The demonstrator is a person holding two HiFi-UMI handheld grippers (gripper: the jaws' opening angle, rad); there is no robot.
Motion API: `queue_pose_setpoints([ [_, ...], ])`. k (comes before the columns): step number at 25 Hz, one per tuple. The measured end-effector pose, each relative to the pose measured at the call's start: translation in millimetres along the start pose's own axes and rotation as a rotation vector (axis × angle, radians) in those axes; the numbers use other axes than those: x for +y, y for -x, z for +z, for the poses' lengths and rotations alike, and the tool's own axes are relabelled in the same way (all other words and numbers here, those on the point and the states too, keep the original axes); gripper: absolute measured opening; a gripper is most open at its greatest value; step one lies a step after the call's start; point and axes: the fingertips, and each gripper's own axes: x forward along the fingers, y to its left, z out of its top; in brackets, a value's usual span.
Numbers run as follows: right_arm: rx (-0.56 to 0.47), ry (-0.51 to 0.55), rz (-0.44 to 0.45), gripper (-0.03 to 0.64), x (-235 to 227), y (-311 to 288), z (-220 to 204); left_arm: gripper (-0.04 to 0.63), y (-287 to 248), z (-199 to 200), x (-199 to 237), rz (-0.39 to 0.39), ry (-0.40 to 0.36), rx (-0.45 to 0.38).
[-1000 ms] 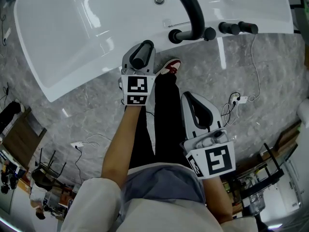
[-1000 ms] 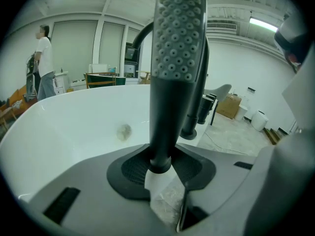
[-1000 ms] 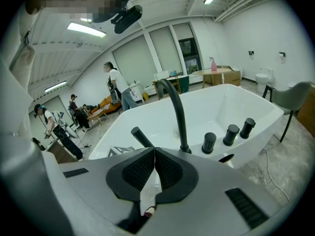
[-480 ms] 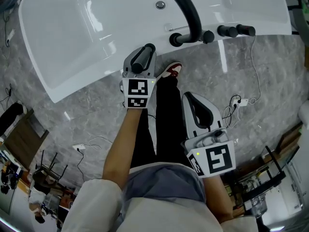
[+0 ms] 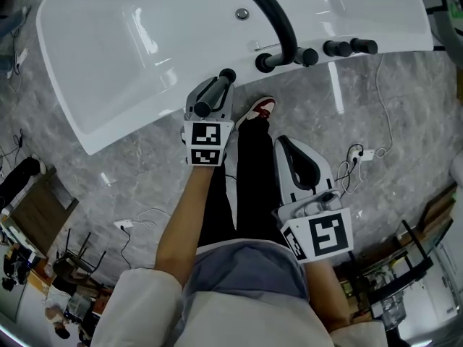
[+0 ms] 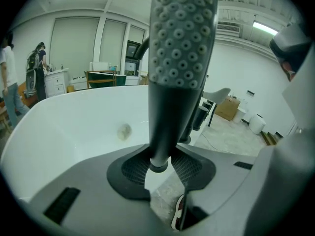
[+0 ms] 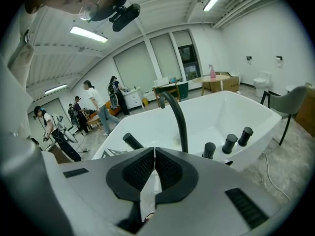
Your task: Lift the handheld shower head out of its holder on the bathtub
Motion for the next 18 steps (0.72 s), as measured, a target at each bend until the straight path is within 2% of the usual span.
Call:
queue_pose_setpoints([
  [18,-0.063,-0.005,-0.041,0.020,1,19,28,0.138,33,23,-3,-0.023,0.017,-0.010],
])
